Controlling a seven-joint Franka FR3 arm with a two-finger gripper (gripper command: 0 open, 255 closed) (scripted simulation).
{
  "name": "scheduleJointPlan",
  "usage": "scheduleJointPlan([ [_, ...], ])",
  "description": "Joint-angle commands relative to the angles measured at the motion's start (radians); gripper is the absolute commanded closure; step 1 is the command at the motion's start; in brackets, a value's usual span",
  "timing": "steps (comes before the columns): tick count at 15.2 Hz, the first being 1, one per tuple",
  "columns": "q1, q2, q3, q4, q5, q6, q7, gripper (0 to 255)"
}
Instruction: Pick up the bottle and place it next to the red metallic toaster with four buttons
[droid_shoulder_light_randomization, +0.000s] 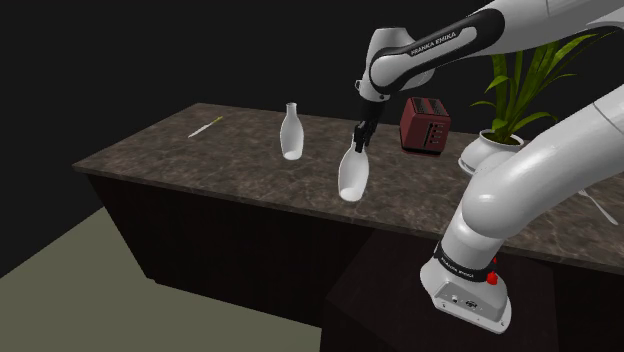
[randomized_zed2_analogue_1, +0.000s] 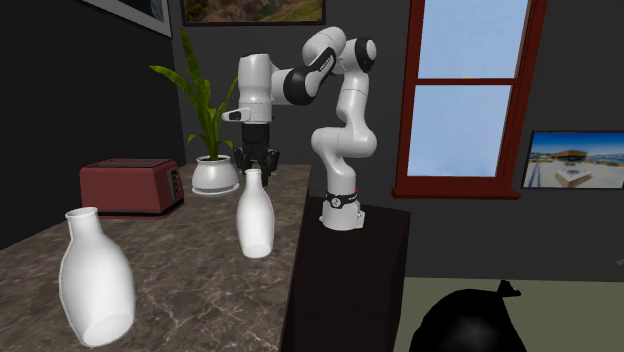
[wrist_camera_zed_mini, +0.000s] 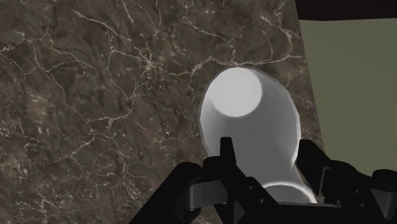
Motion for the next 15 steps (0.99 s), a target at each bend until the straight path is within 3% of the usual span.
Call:
scheduleJointPlan([
  [1, 0.0, -0.006, 0.002, 0.009, 0.0, -0.016, 0.001, 255],
  [15, 0.004, -0.06, 0.028, 0.16, 0.013, -0.221, 0.005, 255],
])
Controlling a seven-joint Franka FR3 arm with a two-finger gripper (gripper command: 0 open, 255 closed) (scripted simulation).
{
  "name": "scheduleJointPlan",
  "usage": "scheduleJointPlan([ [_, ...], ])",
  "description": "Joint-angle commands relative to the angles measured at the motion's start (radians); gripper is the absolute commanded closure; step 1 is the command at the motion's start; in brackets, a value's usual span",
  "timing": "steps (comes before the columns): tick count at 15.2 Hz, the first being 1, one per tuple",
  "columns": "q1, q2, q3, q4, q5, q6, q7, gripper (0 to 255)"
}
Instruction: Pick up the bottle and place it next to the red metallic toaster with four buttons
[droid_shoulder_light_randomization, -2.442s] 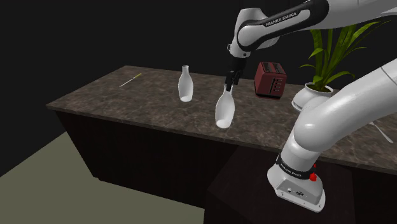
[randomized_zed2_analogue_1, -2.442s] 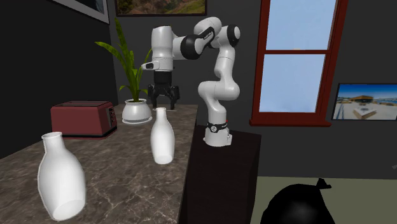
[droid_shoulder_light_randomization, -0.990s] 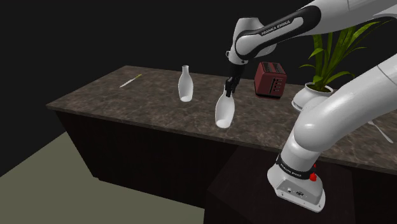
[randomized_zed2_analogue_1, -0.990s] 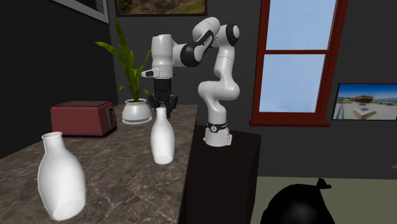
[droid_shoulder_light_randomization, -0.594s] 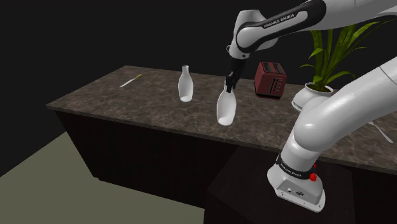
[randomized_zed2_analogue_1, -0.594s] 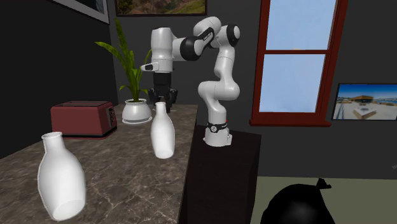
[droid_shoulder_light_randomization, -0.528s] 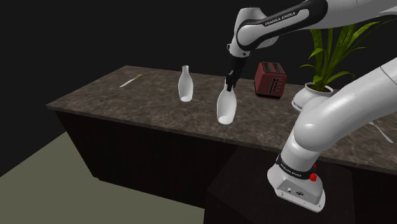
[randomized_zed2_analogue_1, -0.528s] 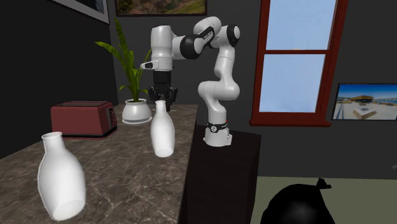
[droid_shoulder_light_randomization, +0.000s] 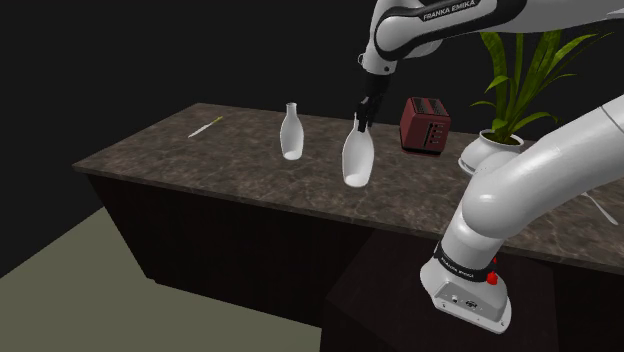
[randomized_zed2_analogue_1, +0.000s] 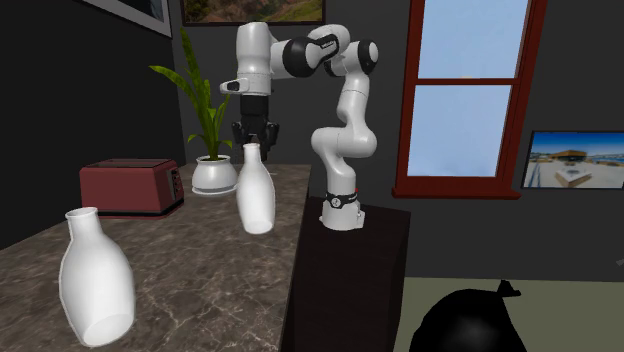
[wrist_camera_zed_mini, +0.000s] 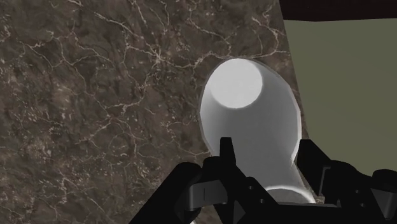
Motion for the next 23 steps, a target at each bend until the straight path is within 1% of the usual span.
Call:
scheduleJointPlan([
  [1, 0.0, -0.004, 0.002, 0.026, 0.001, -0.03, -0.002, 255],
  [12, 0.006, -0.008, 0.017, 0.171, 0.013, -0.178, -0.002, 255],
  [23, 0.014, 0.016, 0.028, 0.337, 0.025, -0.321, -0.005, 255],
])
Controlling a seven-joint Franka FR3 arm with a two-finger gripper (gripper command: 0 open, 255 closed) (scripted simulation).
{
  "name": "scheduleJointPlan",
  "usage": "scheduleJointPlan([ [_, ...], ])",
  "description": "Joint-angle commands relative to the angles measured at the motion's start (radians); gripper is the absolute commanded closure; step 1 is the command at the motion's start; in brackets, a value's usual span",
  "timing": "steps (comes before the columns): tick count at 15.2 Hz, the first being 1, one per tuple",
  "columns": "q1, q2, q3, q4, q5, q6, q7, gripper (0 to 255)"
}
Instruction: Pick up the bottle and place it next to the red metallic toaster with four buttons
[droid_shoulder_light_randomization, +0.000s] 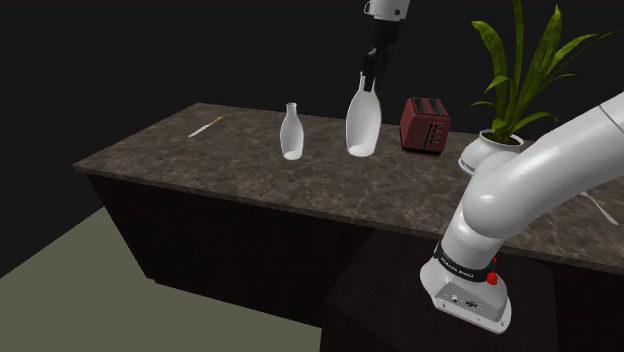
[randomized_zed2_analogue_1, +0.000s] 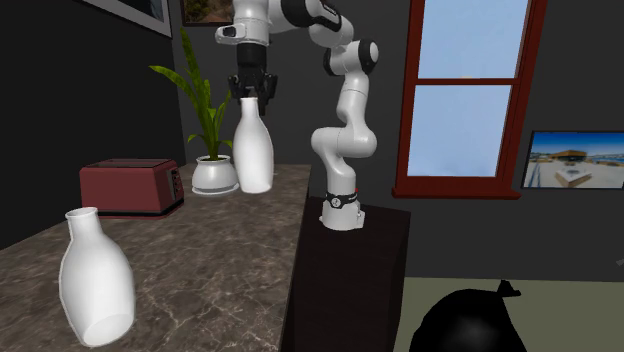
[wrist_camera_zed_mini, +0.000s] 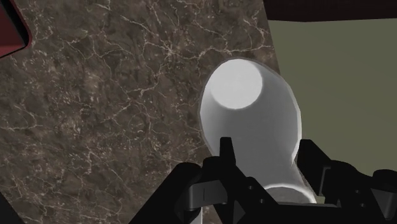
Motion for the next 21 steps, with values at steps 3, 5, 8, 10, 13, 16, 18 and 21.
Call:
scheduleJointPlan([
  [3, 0.002, 0.014, 0.002, 0.063, 0.004, -0.049, -0.003, 255],
  [5, 0.004, 0.022, 0.003, 0.097, 0.006, -0.075, -0.004, 255],
  [8, 0.006, 0.036, 0.004, 0.149, 0.009, -0.114, -0.005, 255],
  [10, 0.007, 0.046, 0.005, 0.185, 0.011, -0.139, -0.006, 255],
  [13, 0.01, 0.063, 0.005, 0.241, 0.015, -0.178, -0.008, 255],
  [16, 0.012, 0.082, 0.006, 0.299, 0.018, -0.218, -0.011, 255],
  [18, 0.013, 0.096, 0.005, 0.34, 0.02, -0.245, -0.013, 255],
  [21, 0.015, 0.119, 0.005, 0.403, 0.024, -0.285, -0.016, 255],
])
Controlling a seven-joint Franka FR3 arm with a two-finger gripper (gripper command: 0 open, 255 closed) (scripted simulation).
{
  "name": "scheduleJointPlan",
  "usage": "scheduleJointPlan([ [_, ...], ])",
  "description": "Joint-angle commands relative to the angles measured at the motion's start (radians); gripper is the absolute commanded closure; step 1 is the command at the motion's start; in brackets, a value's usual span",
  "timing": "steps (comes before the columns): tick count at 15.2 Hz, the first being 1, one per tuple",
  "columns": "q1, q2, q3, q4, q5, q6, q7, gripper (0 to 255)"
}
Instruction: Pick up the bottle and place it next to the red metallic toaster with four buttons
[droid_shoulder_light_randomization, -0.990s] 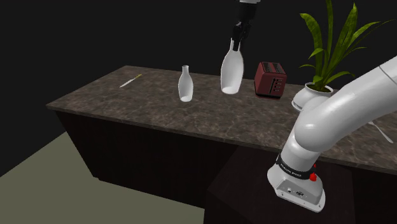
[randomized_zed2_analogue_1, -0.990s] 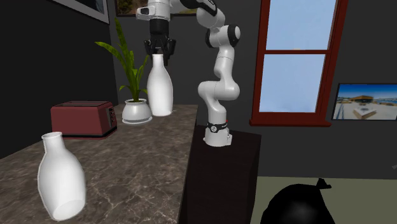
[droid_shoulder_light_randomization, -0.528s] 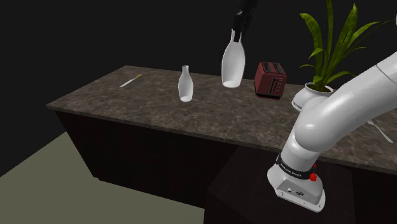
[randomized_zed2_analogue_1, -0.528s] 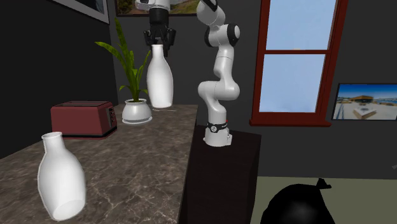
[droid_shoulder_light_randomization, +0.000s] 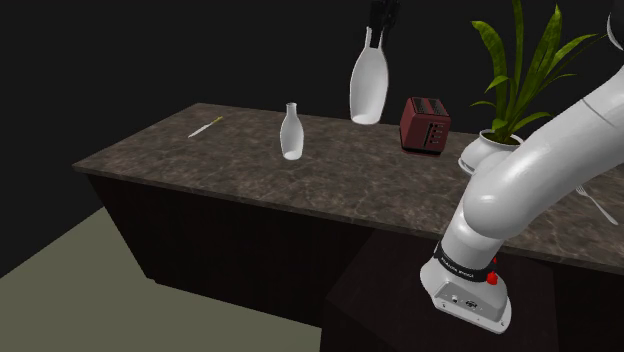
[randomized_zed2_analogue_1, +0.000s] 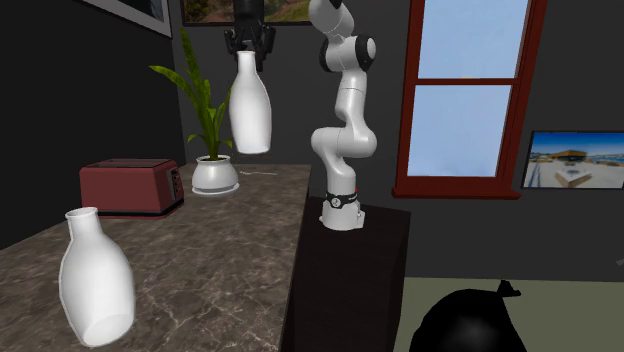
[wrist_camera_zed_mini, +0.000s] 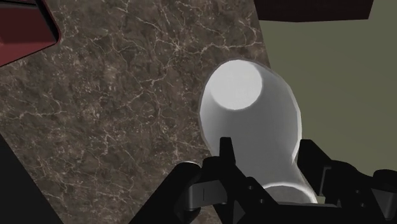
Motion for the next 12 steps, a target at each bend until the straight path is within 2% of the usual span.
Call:
scheduleJointPlan([
  [1, 0.001, 0.013, 0.0, 0.04, 0.002, -0.027, -0.001, 255],
  [3, 0.002, 0.025, -0.001, 0.071, 0.004, -0.046, -0.003, 255],
  [12, -0.052, 0.004, -0.172, 0.054, -0.059, -0.034, -0.229, 255],
])
